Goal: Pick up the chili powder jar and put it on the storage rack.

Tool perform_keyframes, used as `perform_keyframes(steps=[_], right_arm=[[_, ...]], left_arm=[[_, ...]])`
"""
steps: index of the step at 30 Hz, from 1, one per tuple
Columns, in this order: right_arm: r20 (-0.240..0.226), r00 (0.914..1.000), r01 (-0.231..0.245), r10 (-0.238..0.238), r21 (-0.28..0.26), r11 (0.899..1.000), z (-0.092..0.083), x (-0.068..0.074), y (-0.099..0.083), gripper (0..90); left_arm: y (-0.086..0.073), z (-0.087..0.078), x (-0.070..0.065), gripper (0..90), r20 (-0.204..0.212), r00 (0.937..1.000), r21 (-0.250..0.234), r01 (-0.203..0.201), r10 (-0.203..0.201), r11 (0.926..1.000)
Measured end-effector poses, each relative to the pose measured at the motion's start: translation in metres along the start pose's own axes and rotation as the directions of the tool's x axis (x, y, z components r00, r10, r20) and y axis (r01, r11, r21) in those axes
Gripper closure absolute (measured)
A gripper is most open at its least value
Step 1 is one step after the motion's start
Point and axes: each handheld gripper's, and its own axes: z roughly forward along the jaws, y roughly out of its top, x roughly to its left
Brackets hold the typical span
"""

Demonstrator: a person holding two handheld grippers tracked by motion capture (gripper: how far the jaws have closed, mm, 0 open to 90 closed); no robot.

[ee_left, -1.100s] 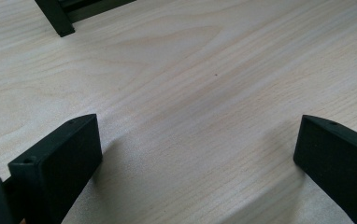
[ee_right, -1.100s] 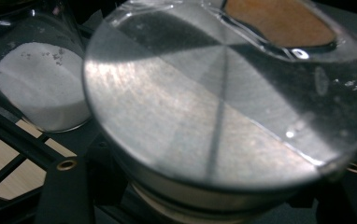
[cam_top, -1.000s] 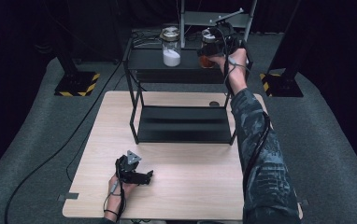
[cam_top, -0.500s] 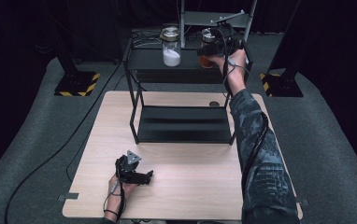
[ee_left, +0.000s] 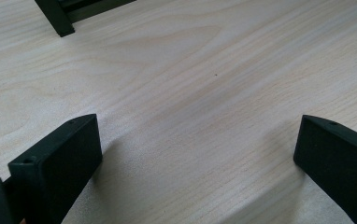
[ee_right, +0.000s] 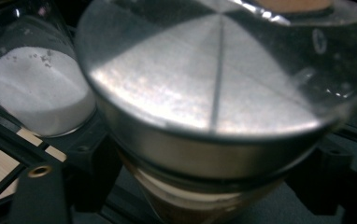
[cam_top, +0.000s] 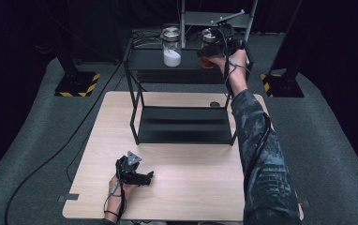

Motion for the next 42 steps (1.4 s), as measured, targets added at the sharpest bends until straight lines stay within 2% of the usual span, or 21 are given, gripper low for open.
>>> perform_keyframes(steps=[4,6,10,17,22,23,24,25,27,30,32,35,37,38,39,42], right_arm=[[-0.021,0.9998,0.006,-0.005,0.042,0.999,-0.006,-0.002,0.003,4.9],[-0.021,0.9997,0.014,-0.013,0.049,0.999,-0.012,-0.001,0.0,3.1],[-0.051,0.9985,0.027,-0.023,0.083,0.996,-0.022,-0.006,-0.01,0.0],[-0.098,0.9922,0.085,-0.077,0.086,0.993,-0.039,-0.008,-0.043,0.0],[-0.119,0.9833,0.147,-0.137,0.074,0.986,-0.05,-0.001,-0.077,0.0],[-0.119,0.9833,0.147,-0.137,0.074,0.986,-0.05,-0.001,-0.077,0.0],[-0.136,0.9777,0.17,-0.159,0.069,0.983,-0.053,0.003,-0.099,0.0],[-0.136,0.9777,0.17,-0.159,0.069,0.983,-0.053,0.003,-0.099,0.0],[-0.143,0.9723,0.197,-0.185,0.074,0.978,-0.053,0.008,-0.127,0.0],[-0.156,0.9674,0.216,-0.2,0.095,0.972,-0.049,0.009,-0.153,0.0],[-0.174,0.9667,0.21,-0.188,0.119,0.97,-0.043,0.006,-0.173,0.0],[-0.169,0.9717,0.19,-0.165,0.145,0.971,-0.033,0.003,-0.213,0.0],[-0.139,0.978,0.174,-0.155,0.137,0.975,-0.029,0.005,-0.243,0.0],[-0.14,0.9787,0.169,-0.15,0.136,0.976,-0.027,0.004,-0.257,0.0],[-0.137,0.9799,0.164,-0.145,0.136,0.977,-0.026,0.004,-0.264,0.0],[-0.112,0.9863,0.137,-0.121,0.145,0.98,-0.02,0.005,-0.302,0.0]], left_arm=[[0.0,0.0,0.0,0.5,0.0,1.0,0.0,0.0,0.0,1.0],[0.0,0.0,0.0,0.5,0.0,1.0,0.0,0.0,0.0,1.0],[0.0,0.0,0.0,0.5,0.0,1.0,0.0,0.0,0.0,1.0],[0.0,0.0,0.0,0.5,-0.001,1.0,0.0,0.0,0.0,1.0],[0.0,0.0,0.0,0.5,-0.001,1.0,0.0,0.0,0.0,1.0],[0.0,0.0,0.0,0.5,-0.001,1.0,0.0,0.0,0.0,1.0],[0.0,0.0,0.0,0.5,-0.001,1.0,0.0,0.0,0.0,1.0],[0.0,0.0,0.0,0.5,-0.001,1.0,0.0,-0.001,0.001,1.0],[0.0,0.0,0.0,0.5,-0.001,1.0,0.0,-0.001,0.001,1.0],[0.0,0.0,0.0,0.5,-0.001,1.0,0.0,-0.001,0.001,1.0],[0.0,0.0,0.0,0.5,-0.001,1.0,0.0,-0.001,0.001,1.0],[0.0,0.0,0.0,0.5,-0.001,1.0,-0.001,0.0,0.0,1.0],[0.0,0.0,0.0,0.5,-0.001,1.0,-0.001,-0.001,0.001,1.0],[0.0,0.0,0.0,0.5,-0.001,1.0,-0.001,0.0,0.0,1.0],[0.0,0.0,0.0,0.5,-0.001,1.0,-0.001,0.0,0.0,1.0],[0.0,0.0,0.0,0.5,-0.001,1.0,-0.001,0.0,0.0,1.0]])
